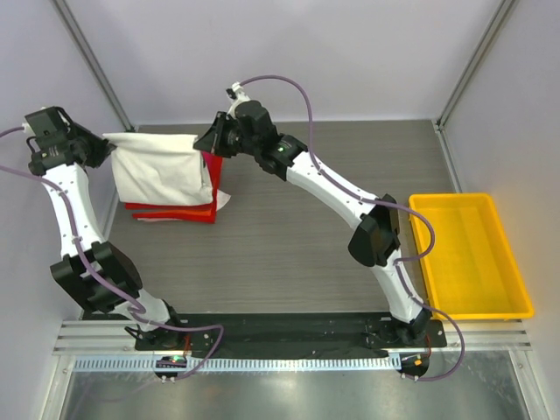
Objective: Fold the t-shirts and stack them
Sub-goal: Neatly place the folded tshirt to the corner
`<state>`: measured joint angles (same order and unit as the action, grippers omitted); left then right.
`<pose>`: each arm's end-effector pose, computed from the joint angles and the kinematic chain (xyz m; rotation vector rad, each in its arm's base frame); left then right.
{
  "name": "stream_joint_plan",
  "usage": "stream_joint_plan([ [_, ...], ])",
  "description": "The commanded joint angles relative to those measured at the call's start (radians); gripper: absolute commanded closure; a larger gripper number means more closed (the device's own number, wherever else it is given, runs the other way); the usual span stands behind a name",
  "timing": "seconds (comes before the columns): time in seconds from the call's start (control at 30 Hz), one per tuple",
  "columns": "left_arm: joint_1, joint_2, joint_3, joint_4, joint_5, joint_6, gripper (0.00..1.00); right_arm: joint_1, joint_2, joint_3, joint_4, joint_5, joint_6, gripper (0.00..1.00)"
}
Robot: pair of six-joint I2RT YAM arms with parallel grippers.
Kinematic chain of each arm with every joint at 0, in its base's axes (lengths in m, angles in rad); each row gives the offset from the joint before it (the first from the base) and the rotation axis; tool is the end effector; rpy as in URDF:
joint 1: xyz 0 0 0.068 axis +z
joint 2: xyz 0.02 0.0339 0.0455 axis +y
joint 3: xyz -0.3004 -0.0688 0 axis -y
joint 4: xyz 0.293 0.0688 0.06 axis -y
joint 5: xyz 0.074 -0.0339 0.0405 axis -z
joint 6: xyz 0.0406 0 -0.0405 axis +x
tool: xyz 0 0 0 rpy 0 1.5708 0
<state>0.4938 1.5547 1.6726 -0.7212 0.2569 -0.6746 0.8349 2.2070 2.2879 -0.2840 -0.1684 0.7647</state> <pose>0.3504 0.1769 0.4436 -1.0748 1.8928 -0.3824 0.3959 0.4473 0.4156 -0.2037 1.9554 1.2619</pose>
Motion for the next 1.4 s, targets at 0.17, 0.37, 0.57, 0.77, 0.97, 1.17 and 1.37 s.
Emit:
stream_joint_plan([
  [0.17, 0.014, 0.054, 0.088, 0.126, 0.007, -0.029, 1.0, -0.056, 0.052, 0.09, 0.045, 0.003, 0.042, 0.99],
  [0.37, 0.006, 0.113, 0.118, 0.16, 0.015, -0.057, 1.0, -0.089, 0.112, 0.133, 0.052, -0.003, 0.07, 0.99],
  [0.57, -0.018, 0.195, 0.147, 0.207, 0.012, -0.085, 1.0, -0.135, 0.195, 0.174, 0.1, -0.04, 0.128, 0.99],
  [0.77, -0.04, 0.291, 0.205, 0.249, -0.005, -0.103, 1.0, -0.168, 0.279, 0.212, 0.163, -0.048, 0.185, 0.99],
  [0.97, -0.043, 0.381, 0.208, 0.338, 0.002, -0.137, 0.89, -0.181, 0.342, 0.225, 0.238, -0.066, 0.24, 0.73],
  [1.17, -0.043, 0.38, 0.167, 0.381, 0.038, -0.172, 0.33, -0.18, 0.295, 0.16, 0.243, -0.028, 0.209, 0.26],
  [1.37, -0.043, 0.253, 0.11, 0.385, 0.038, -0.164, 0.34, -0.175, 0.206, 0.119, 0.236, -0.075, 0.147, 0.63],
])
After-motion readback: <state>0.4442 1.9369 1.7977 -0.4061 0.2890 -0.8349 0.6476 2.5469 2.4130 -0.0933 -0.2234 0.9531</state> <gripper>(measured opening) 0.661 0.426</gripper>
